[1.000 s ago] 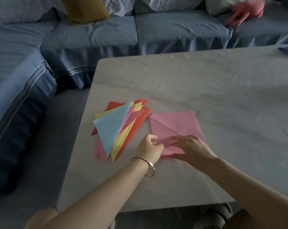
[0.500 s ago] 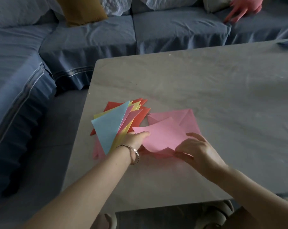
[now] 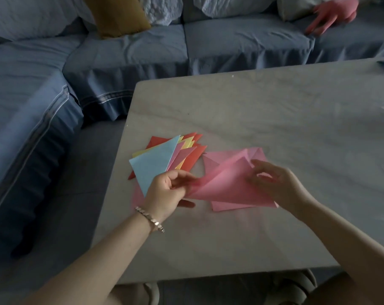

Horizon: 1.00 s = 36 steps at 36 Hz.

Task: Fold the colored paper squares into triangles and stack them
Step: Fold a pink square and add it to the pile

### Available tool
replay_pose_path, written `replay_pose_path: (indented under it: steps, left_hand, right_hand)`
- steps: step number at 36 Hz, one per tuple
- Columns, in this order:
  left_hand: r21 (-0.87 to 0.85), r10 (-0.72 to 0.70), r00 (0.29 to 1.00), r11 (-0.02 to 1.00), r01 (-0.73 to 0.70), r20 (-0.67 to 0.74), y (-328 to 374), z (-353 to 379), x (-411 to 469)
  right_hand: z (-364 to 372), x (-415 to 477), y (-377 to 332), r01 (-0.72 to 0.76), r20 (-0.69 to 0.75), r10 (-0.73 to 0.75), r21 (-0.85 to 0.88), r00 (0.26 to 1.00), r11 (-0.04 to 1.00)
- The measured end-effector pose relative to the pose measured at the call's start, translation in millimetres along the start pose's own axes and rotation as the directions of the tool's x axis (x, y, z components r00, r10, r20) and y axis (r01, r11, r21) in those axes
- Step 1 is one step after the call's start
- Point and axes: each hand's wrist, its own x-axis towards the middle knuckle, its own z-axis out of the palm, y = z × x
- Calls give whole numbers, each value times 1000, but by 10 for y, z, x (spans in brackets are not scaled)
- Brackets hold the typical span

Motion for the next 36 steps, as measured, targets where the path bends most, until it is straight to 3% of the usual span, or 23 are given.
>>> replay_pose_path:
  steps: [6,10,15,21,25,30,36]
  left_hand:
    - [-30,-98,985,994,103,144,19,-118,-110]
    - [126,-165,968,982,143,187,18,-150,-101]
    - [181,0,990,983,-26,139,112,-58,-64]
    - [337,245,965,904,-262,93,181,139,-91]
    - [325,328,945,895,-307,-10,233,228,-108]
    - [332,433,901,853,-403,-18,240,300,-168]
    - [329,417,907,866,-376,-62,260,308,-184]
  right_hand:
    - [33,20,-69,-65,-11,66,64,998,996]
    - [65,-21,-100,8,-20,-7,21,1000,1000]
    - [115,-75,-153,66,6,-66,-3,998,998]
    - [154,-148,-281,104,-18,-103,32,995,994]
    - [178,-174,-364,125,-53,-123,31,991,992]
    - [201,-192,-427,170,-86,-166,41,982,985]
    - [218,-171,-432,153,-143,-147,28,979,988]
